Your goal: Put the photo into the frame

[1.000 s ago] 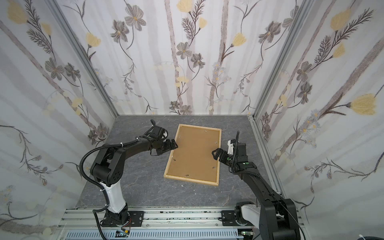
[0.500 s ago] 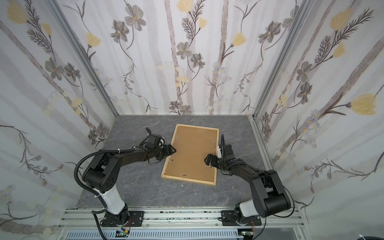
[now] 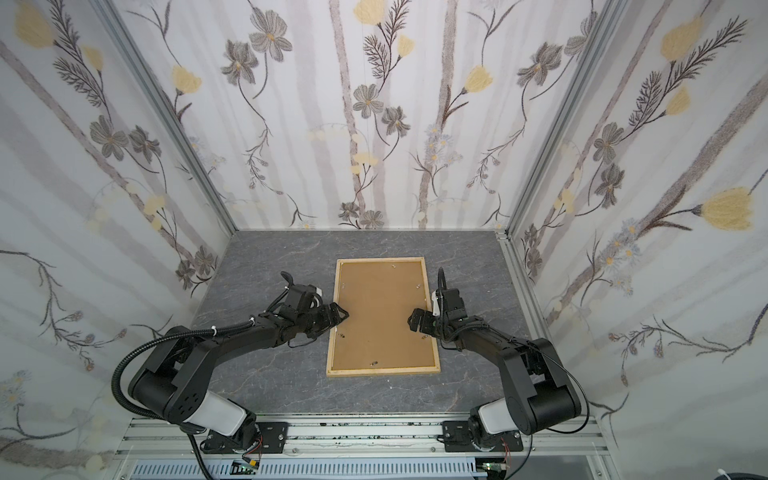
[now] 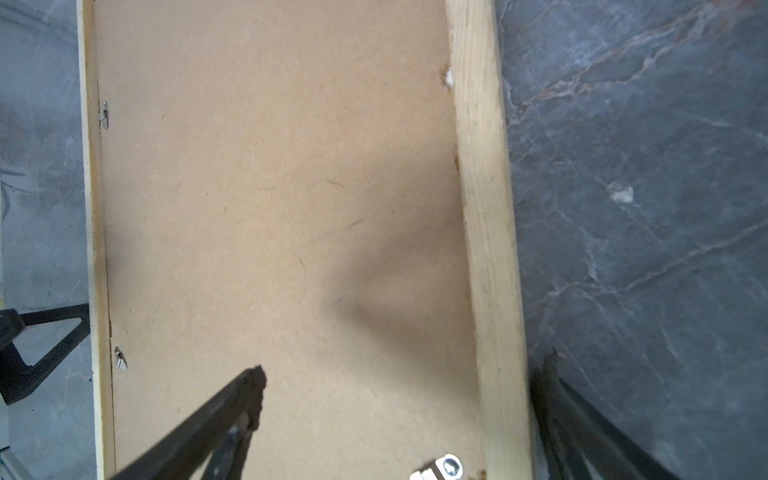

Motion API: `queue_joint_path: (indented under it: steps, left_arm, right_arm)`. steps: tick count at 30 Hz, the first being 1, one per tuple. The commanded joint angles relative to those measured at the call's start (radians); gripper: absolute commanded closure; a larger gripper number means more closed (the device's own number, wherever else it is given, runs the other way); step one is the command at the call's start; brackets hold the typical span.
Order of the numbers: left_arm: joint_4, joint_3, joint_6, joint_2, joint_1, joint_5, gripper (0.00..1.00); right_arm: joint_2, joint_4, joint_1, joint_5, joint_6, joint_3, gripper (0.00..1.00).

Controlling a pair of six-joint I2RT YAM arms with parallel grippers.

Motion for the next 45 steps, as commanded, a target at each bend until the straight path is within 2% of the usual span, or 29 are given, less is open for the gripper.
queue_joint_path:
  steps: [1,6,9,10,11,12,13,14,18,25,30,40,45]
  left_arm:
    - [0.006,0.017,0.008,-0.014,0.008,0.024,0.11]
    - [-0.036,0.008,0.024,-0.075,0.021,0.004,0.10]
    - [-0.021,-0.035,0.023,-0.123,0.043,0.024,0.14]
    - [-0.004,-0.056,0.018,-0.137,0.052,0.036,0.16]
    - [0.016,-0.075,0.014,-0.148,0.063,0.052,0.20]
    - [0.029,-0.089,0.012,-0.155,0.071,0.063,0.23]
    - [0.038,-0.099,0.011,-0.163,0.077,0.074,0.27]
    - [0.043,-0.109,0.009,-0.169,0.080,0.080,0.29]
    - [0.090,-0.152,-0.005,-0.202,0.085,0.104,0.37]
    - [0.189,-0.211,-0.003,-0.195,0.095,0.138,0.47]
    - [0.215,-0.205,0.004,-0.170,0.119,0.137,0.52]
    - [0.283,-0.163,0.003,-0.011,0.137,0.169,0.54]
    - [0.343,-0.167,-0.029,0.040,0.136,0.185,0.60]
  right_arm:
    - [-0.021,-0.065,0.003,0.004,-0.031,0.028,0.01]
    - [-0.158,-0.243,0.007,0.215,-0.074,0.118,0.00]
    - [-0.287,-0.270,0.031,0.355,-0.088,0.133,0.00]
    - [-0.344,-0.216,0.036,0.357,-0.112,0.106,0.00]
    - [-0.404,-0.153,0.032,0.334,-0.077,0.057,0.00]
    - [-0.441,-0.128,-0.001,0.221,-0.063,0.029,0.00]
    - [-0.451,-0.081,-0.038,0.030,-0.065,0.008,0.01]
    - [-0.432,-0.054,-0.044,-0.111,-0.070,0.006,0.00]
    - [-0.356,0.058,0.054,-0.291,-0.055,-0.011,0.00]
    - [-0.208,0.095,0.321,-0.219,-0.143,0.056,0.00]
    - [-0.055,0.076,0.451,-0.210,-0.206,0.132,0.00]
    - [0.191,0.134,0.557,-0.118,-0.179,0.296,0.00]
    - [0.270,0.137,0.595,-0.079,-0.175,0.351,0.00]
